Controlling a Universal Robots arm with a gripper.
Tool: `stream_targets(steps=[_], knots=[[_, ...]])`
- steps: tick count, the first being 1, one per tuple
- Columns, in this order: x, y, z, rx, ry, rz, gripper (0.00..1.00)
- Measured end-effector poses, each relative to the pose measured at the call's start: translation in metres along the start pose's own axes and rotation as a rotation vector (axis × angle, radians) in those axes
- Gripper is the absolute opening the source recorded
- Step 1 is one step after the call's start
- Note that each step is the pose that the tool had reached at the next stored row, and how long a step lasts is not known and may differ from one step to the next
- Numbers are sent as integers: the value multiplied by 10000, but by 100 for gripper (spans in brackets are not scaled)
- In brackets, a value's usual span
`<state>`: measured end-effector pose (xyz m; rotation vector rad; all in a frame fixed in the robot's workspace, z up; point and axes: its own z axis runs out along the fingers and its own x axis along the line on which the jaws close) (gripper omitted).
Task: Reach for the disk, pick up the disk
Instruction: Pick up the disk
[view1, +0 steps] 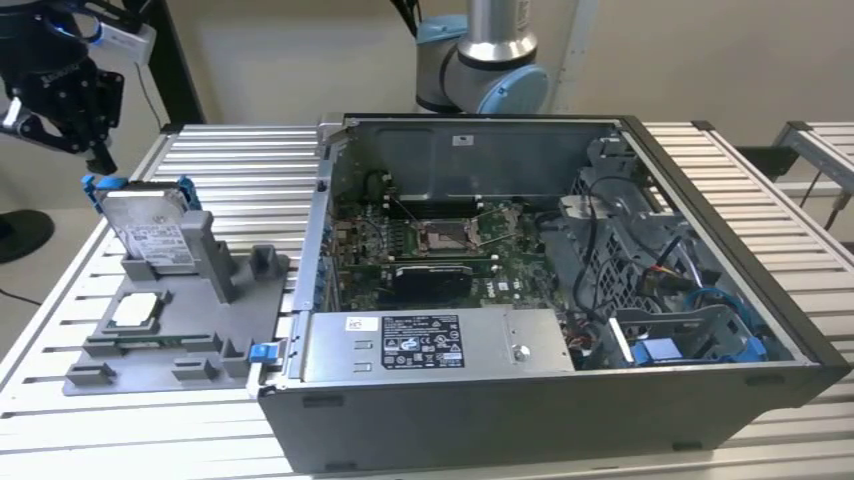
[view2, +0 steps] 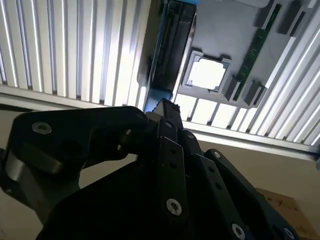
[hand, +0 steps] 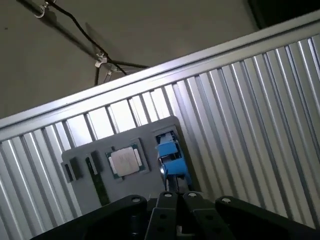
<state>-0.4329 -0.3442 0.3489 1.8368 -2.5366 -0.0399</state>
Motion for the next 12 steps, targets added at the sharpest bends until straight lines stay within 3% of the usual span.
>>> stream_targets(steps=[12], knots=[[-1,-3,15,50,28,-2077,0]])
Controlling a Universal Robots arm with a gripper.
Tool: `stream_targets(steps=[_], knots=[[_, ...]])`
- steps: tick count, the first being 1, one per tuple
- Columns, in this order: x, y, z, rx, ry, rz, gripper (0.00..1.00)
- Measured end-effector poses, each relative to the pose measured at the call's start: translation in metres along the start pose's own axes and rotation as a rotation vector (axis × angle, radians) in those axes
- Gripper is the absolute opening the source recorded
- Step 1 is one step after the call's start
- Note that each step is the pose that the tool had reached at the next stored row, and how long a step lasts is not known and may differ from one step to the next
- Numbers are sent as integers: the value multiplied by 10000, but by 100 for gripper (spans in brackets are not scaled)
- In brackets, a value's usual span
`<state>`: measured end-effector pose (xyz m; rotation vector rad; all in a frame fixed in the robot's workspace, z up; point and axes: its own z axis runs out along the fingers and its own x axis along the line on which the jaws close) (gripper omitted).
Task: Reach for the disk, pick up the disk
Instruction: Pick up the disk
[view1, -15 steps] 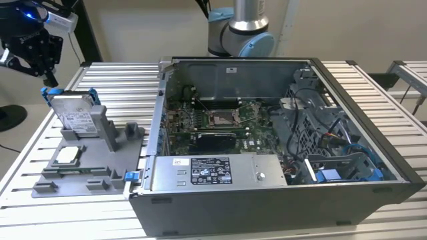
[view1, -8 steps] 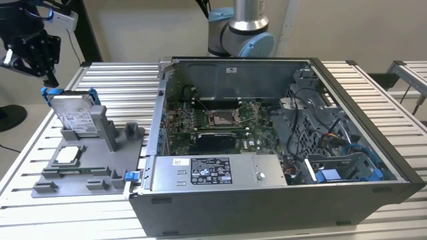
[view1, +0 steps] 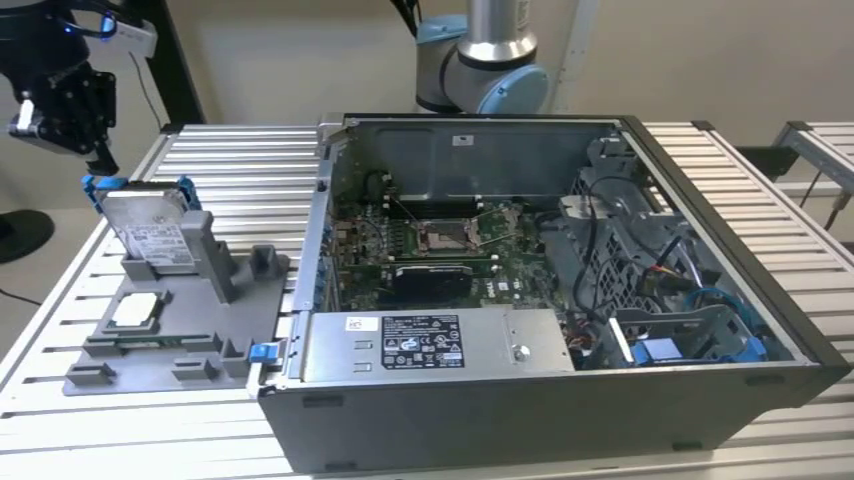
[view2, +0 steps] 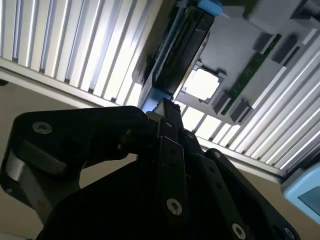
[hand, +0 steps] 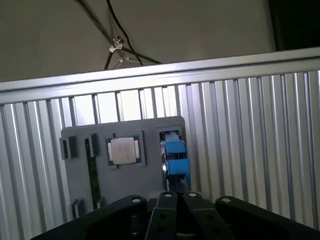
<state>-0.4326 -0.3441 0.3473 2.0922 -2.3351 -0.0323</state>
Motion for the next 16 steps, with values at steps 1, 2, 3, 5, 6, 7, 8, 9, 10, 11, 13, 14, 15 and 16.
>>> stream_targets(steps=[1,2,3,5,6,7,8,9,10,11,13,14,15,16], knots=[[0,0,0,0,1,-10,0],[0,0,0,-1,1,-11,0],[0,0,-1,-2,2,-11,100],[1,-1,-2,-3,2,-12,100],[1,-1,-2,-3,2,-13,100],[1,-1,-2,-3,2,-13,100],[0,-1,-1,-5,3,-13,100],[0,-4,2,-4,3,-13,100],[-1,-9,7,-4,3,-15,100],[-3,-14,15,-4,3,-17,100],[-13,-25,44,-3,2,-38,100],[-24,-28,61,-4,3,-55,100],[-38,-28,79,-6,5,-78,100],[-54,-26,98,-5,4,-113,100]])
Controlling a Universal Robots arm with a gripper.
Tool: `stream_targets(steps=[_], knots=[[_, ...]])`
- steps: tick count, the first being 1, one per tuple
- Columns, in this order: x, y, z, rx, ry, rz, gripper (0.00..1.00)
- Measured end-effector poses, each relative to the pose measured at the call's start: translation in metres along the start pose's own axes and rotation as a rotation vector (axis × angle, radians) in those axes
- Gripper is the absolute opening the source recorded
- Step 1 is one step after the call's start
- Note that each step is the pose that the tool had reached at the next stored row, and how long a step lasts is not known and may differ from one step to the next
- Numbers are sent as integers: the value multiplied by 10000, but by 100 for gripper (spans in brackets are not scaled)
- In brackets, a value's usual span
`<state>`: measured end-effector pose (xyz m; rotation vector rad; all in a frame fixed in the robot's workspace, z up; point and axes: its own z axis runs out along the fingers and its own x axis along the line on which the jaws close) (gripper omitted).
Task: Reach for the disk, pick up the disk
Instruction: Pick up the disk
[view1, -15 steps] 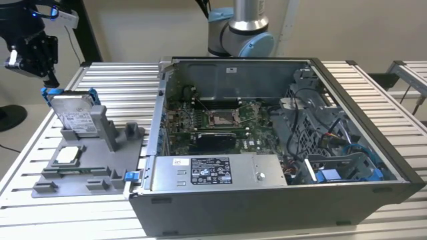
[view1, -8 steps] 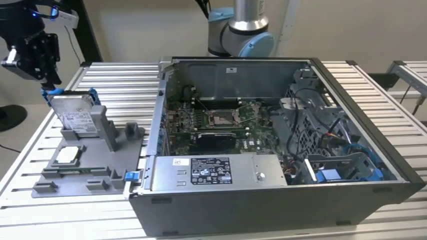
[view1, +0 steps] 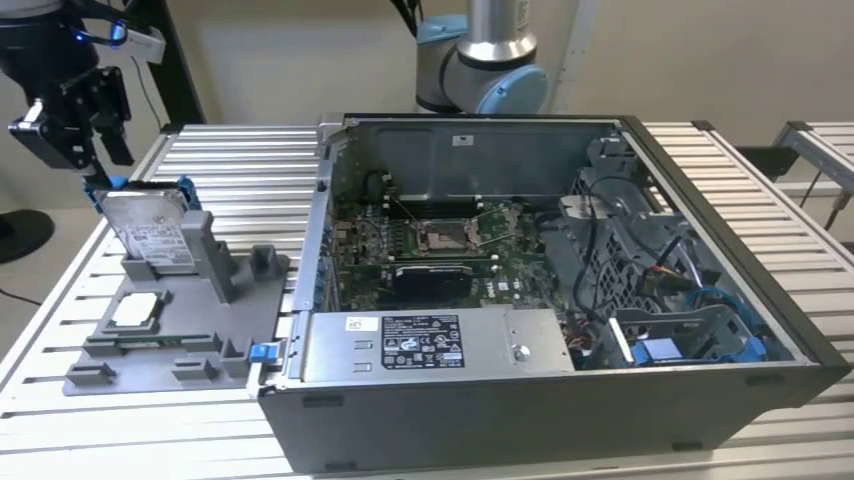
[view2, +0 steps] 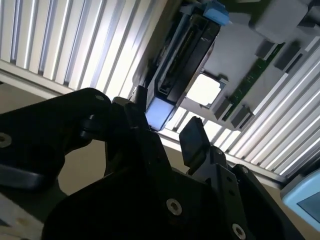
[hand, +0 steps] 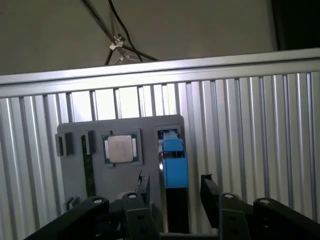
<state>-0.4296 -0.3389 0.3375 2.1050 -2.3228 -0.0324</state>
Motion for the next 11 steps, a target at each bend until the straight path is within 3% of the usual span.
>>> stream_targets(steps=[6,11], knots=[[-42,3,85,-6,9,-431,100],[-20,0,154,-116,25,-756,100]])
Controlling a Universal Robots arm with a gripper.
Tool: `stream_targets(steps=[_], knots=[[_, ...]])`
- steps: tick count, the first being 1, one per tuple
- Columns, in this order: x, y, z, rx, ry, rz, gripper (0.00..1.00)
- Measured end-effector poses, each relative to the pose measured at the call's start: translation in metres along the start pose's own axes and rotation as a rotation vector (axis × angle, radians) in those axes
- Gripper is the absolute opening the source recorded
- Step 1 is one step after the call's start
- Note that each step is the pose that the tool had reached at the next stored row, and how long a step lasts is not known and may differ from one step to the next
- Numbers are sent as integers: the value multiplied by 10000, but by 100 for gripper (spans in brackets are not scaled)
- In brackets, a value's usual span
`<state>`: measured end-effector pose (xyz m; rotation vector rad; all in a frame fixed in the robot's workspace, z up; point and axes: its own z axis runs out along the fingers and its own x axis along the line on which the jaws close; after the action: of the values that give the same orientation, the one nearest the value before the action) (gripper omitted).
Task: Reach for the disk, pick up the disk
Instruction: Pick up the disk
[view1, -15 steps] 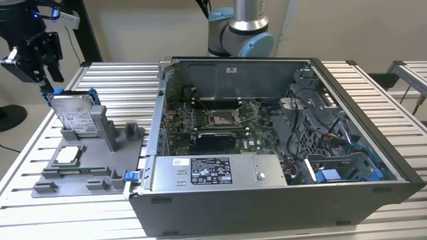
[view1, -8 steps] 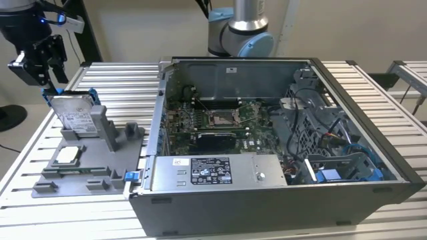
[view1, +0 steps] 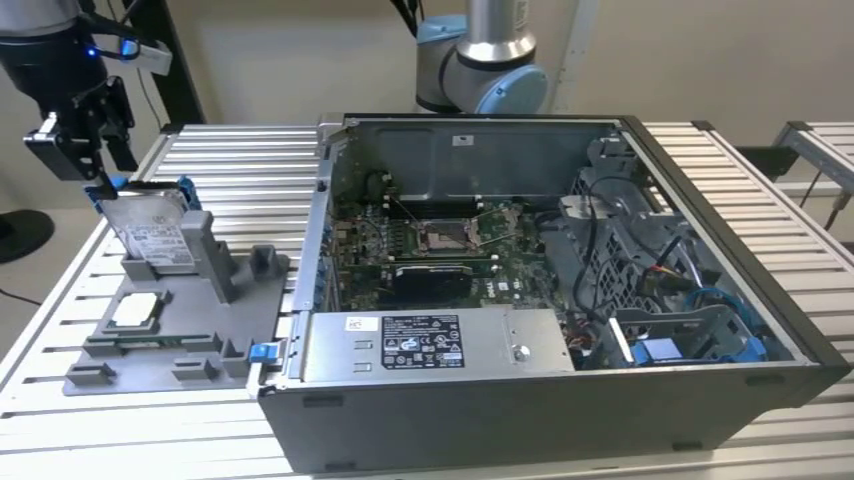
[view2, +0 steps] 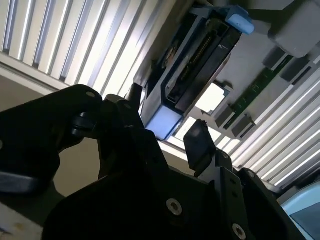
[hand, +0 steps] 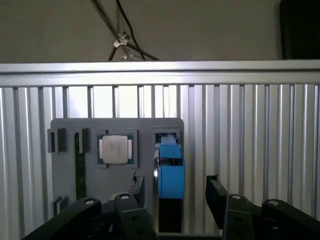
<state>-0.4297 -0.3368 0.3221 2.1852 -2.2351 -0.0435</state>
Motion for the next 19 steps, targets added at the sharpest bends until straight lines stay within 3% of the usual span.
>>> stream_targets(steps=[19], knots=[[84,-12,346,-4,8,-267,100]])
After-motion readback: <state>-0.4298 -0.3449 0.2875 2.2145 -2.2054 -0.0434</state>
